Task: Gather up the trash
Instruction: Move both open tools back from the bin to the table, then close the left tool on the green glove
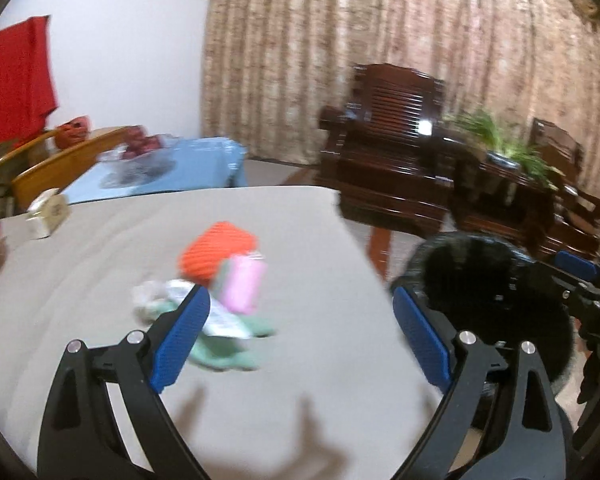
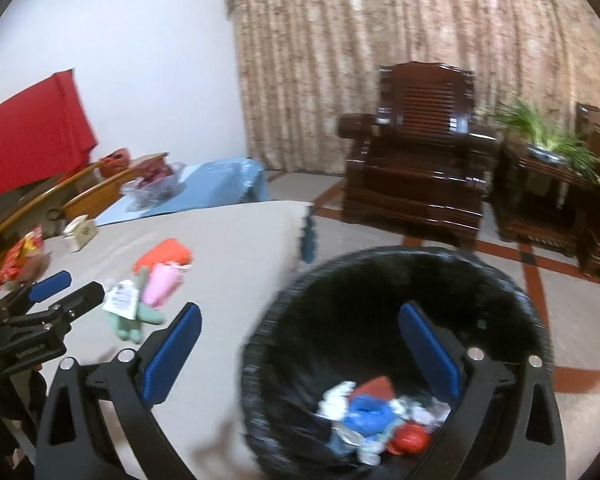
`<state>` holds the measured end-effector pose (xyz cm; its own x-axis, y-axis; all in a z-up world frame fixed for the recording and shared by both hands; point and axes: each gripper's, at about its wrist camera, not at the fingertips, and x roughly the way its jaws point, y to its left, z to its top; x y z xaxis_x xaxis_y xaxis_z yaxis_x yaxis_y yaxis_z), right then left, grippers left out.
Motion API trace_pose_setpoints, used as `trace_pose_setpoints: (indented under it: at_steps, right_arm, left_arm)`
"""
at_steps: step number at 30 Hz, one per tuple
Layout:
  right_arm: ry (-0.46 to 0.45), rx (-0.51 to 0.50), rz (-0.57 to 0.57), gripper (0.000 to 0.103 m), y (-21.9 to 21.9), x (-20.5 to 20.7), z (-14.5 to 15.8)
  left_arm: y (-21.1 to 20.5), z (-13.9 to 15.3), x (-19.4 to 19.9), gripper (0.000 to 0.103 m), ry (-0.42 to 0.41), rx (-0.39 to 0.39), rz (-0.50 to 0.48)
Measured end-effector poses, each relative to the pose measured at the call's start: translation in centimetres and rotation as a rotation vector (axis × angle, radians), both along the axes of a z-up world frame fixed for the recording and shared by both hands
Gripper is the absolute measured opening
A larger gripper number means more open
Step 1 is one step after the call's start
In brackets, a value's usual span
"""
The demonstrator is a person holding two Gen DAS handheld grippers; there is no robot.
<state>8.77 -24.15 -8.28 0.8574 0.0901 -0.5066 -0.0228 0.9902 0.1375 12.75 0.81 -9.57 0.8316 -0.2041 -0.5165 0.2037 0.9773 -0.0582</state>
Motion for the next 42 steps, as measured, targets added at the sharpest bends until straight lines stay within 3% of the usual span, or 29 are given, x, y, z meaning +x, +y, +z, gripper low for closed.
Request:
trace_pose_setpoints:
  at_steps: [8,15,23,36,42]
  right_arm:
    - [-0.006,-0.025,0.126,0.097,6.7,3.2,-0.4]
    - [0.011,-0.034,0.183,0.097,11.6,7.0,-1.5]
    - [0.063,-0.072,0.241,0.094,15.8,9.4,-4.0]
    - [0.111,-0.067,0.244,0.086,15.4,11.4,-6.1]
    - [0.111,-0.072,0.247,0.086,15.2,11.6,-6.2]
  left_arm:
    - [7.2,-0.4,0.7,0.086,0.011,0.012,0.156]
    - [10.9,-1.9,2.5,0.085,0.042,0.012,0.215]
    - [12.1,-5.3,5.4,0.077,0.125,-0.005,0.218]
    - [10.9,-9.5,9.4,0.07,0.254,-0.033,0.171]
    - [9.8,-9.9,10.8,0.053,0.28,-0.041,0.17]
